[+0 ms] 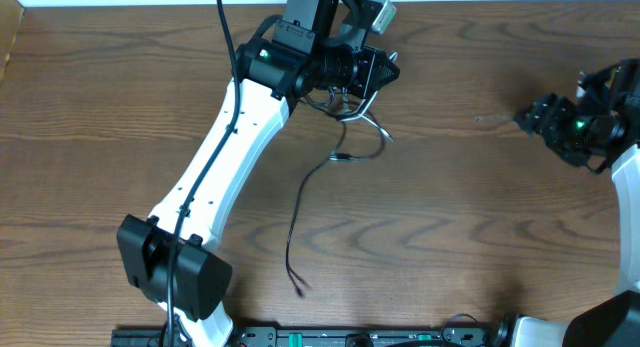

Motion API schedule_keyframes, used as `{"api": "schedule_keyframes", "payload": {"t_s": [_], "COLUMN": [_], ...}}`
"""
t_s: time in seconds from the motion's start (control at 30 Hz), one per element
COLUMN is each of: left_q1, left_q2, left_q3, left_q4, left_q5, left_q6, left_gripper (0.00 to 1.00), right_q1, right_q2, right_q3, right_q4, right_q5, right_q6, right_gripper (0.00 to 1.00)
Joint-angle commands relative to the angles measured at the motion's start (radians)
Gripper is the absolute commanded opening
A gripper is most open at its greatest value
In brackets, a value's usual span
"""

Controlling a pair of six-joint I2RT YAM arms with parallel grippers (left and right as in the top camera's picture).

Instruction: Untangle cables

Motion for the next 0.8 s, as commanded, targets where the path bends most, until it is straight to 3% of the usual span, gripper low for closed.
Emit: {"api": "schedule_keyframes", "payload": {"t_s": [0.0, 0.07, 0.33, 0.5, 0.77], "left_q1": [0.013, 0.019, 0.032, 0.032, 0.032], "left_q2": [-0.051, -0.069, -0.134, -0.146, -0.146], "left_q3": [0.002, 0.002, 0.002, 0.002, 0.002], "left_q4": [0.026, 0.052, 0.155, 0.192, 0.231], "left_q5": [0.017, 0.025, 0.074, 0.074, 0.117], "left_q6": [-0.09, -0.128, -0.29, -0.429, -0.478], "left_gripper": [0.07, 0.08, 0.08, 0.07, 0.08], "right_q1": [0.01, 0.011, 0.058, 0.165, 0.33], "right_q2": [-0.005, -0.005, -0.005, -0.005, 0.008], "right_q3": [0.018, 0.018, 0.018, 0.018, 0.018], "right_q4": [0.022, 0.038, 0.053, 0.134, 0.329], "right_q5": [-0.205, -0.237, -0.292, -0.362, -0.358], "right_q6": [-0.169, -0.169, -0.17, -0.169, -0.096], "right_gripper": [0.79, 0.73, 0.7, 0.7, 0.63]}}
